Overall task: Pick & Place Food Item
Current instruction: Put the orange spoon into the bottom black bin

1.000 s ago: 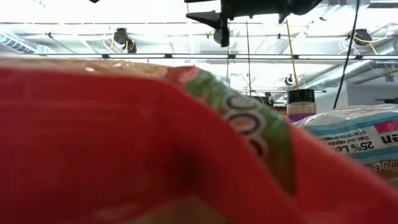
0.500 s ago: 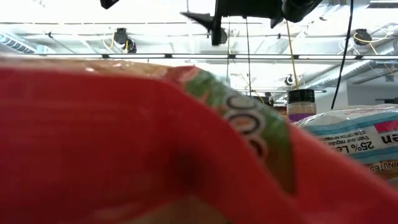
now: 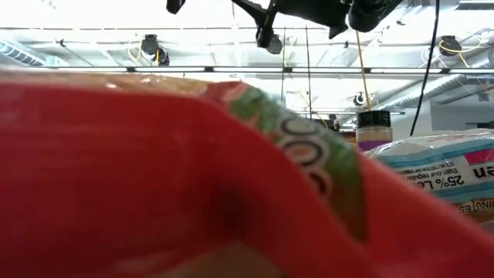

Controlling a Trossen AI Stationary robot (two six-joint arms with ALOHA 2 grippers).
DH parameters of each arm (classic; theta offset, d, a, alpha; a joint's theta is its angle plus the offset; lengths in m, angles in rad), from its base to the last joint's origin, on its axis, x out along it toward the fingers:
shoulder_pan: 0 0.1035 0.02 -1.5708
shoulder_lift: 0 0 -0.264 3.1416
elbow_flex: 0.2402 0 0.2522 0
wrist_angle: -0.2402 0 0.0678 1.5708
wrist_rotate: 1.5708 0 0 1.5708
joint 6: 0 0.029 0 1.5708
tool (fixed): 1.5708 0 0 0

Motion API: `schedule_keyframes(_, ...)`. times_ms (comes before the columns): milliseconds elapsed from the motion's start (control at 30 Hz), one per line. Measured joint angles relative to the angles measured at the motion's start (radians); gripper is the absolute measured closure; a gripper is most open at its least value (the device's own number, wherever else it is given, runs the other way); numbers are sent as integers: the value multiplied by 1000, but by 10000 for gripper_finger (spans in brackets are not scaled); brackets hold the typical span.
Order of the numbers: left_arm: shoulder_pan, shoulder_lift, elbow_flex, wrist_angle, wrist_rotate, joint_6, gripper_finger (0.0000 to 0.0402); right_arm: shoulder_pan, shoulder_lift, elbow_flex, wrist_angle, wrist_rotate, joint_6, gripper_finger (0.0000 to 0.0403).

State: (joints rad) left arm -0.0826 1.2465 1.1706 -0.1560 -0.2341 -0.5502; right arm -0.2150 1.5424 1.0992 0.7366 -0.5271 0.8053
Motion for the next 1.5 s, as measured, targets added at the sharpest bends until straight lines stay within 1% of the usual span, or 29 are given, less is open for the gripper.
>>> schedule_keyframes(67, 0, -2, 0, 40, -3, -52, 231, -14, -28, 0, -37, -45, -17, 176)
schedule_keyframes(133, -2, -9, 0, 49, -3, -94, 231, -25, -71, 0, -102, -55, -72, 176)
schedule_keyframes(267, -40, -31, 0, 46, -11, -160, 231, -49, -188, 0, -297, -50, -275, 177)
schedule_keyframes(333, -66, -37, 1, 19, -34, -191, 231, -63, -254, 0, -418, -47, -353, 177)
schedule_keyframes(433, -93, -37, 22, -97, -96, -220, 231, -67, -345, 0, -606, -6, -456, 177)
schedule_keyframes(500, -98, -37, 52, -207, -123, -243, 231, -60, -400, 0, -709, 42, -523, 177)
schedule_keyframes(567, -95, -37, 80, -296, -132, -254, 231, -45, -446, 0, -805, 101, -567, 177)
schedule_keyframes(667, -78, -37, 121, -408, -133, -239, 231, -20, -485, 0, -892, 166, -590, 177)
schedule_keyframes(800, -48, -38, 184, -552, -117, -179, 231, 18, -500, 0, -920, 188, -591, 177)
schedule_keyframes(900, 0, -38, 210, -684, -40, -144, 231, 41, -490, 0, -921, 201, -591, 177)
schedule_keyframes(1000, 78, -38, 211, -809, 44, -110, 231, 65, -476, 0, -930, 284, -593, 177)
schedule_keyframes(1100, 164, -37, 211, -920, 110, -28, 231, 76, -461, 0, -928, 363, -601, 177)
schedule_keyframes(1233, 276, -37, 185, -943, 186, 124, 231, 78, -436, 0, -890, 427, -569, 177)
schedule_keyframes(1367, 387, -38, 154, -942, 265, 274, 231, 78, -410, 0, -813, 453, -521, 177)
schedule_keyframes(1500, 496, -37, 98, -938, 360, 416, 231, 78, -379, 0, -763, 475, -489, 177)
